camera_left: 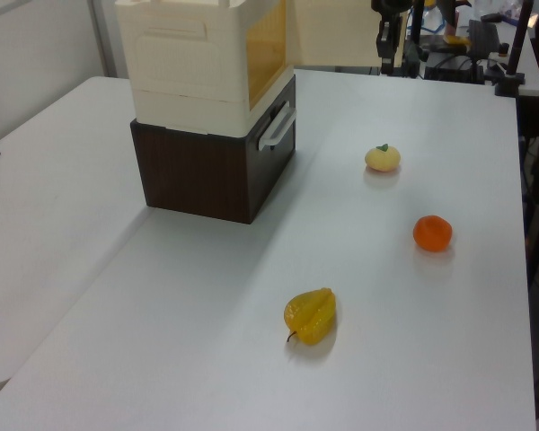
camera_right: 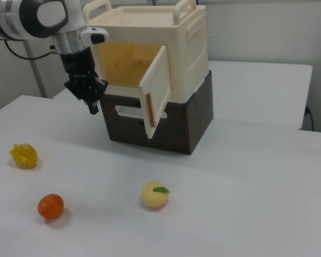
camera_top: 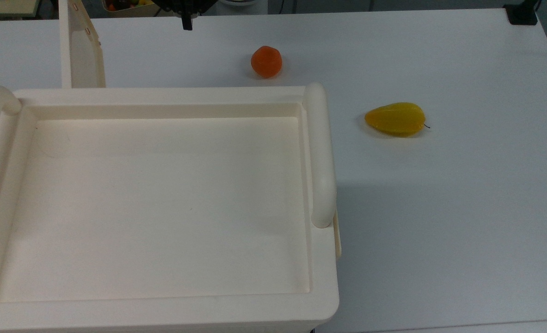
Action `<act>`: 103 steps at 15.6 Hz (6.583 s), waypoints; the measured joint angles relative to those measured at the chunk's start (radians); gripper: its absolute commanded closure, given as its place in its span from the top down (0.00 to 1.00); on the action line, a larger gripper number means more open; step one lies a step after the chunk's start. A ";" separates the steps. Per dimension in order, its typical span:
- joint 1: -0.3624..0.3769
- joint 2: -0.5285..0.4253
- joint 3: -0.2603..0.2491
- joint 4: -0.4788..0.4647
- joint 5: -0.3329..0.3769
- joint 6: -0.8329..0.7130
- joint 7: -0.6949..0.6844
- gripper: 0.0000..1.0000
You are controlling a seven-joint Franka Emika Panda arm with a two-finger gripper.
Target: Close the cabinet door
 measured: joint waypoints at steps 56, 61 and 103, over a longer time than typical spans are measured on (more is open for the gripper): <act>0.038 0.175 -0.038 0.120 0.285 0.620 0.063 0.00; 0.059 0.208 -0.038 0.119 0.285 0.750 0.063 0.00; 0.066 -0.057 -0.002 -0.078 -0.012 0.018 0.001 0.98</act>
